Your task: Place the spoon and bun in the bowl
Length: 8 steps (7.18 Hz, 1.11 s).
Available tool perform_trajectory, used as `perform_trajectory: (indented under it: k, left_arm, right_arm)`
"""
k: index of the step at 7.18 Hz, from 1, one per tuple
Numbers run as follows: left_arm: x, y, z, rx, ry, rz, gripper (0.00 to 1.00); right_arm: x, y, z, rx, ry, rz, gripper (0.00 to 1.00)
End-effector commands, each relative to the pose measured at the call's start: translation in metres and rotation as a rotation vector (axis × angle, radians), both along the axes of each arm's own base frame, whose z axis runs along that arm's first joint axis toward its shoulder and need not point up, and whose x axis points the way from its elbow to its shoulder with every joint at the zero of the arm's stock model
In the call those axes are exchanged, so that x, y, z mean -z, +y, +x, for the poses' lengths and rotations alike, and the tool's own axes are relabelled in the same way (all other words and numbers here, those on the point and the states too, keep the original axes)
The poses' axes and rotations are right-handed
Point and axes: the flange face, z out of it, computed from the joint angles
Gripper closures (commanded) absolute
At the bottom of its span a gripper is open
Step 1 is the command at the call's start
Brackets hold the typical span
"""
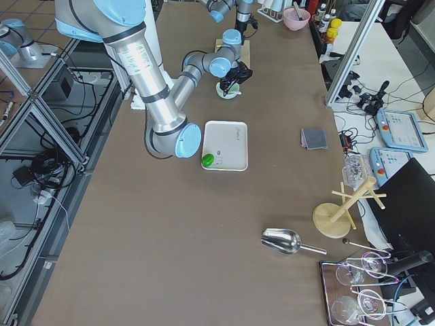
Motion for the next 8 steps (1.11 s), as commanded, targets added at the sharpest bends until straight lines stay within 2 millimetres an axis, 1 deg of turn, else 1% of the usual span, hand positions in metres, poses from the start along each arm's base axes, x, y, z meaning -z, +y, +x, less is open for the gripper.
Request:
perform_trajectory:
  k: [1, 2, 3, 5, 6, 7, 8]
  left_arm:
    - [0.008, 0.012, 0.013, -0.034, 0.005, 0.038, 0.08]
    - [0.006, 0.011, 0.01, -0.068, 0.004, 0.081, 0.08]
    - [0.002, 0.009, 0.011, -0.101, -0.008, 0.11, 0.1]
    - [-0.002, 0.005, 0.004, -0.149, -0.051, 0.156, 0.1]
    - [-0.005, 0.002, 0.006, -0.146, -0.073, 0.182, 0.14]
    - [-0.006, -0.001, 0.01, -0.157, -0.077, 0.194, 0.2]
    - [-0.009, -0.005, 0.013, -0.156, -0.08, 0.193, 0.22]
  right_arm:
    - [-0.023, 0.005, 0.017, 0.04, 0.022, 0.044, 0.0]
    - [-0.027, 0.004, 0.018, 0.038, 0.029, 0.044, 0.0]
    - [-0.027, 0.004, 0.019, 0.051, 0.03, 0.063, 0.0]
    - [-0.028, 0.002, 0.022, 0.054, 0.031, 0.069, 0.0]
    - [-0.031, -0.001, 0.025, 0.052, 0.035, 0.071, 0.0]
    - [-0.031, -0.001, 0.026, 0.059, 0.035, 0.082, 0.0]
    - [-0.031, -0.004, 0.03, 0.051, 0.036, 0.082, 0.0]
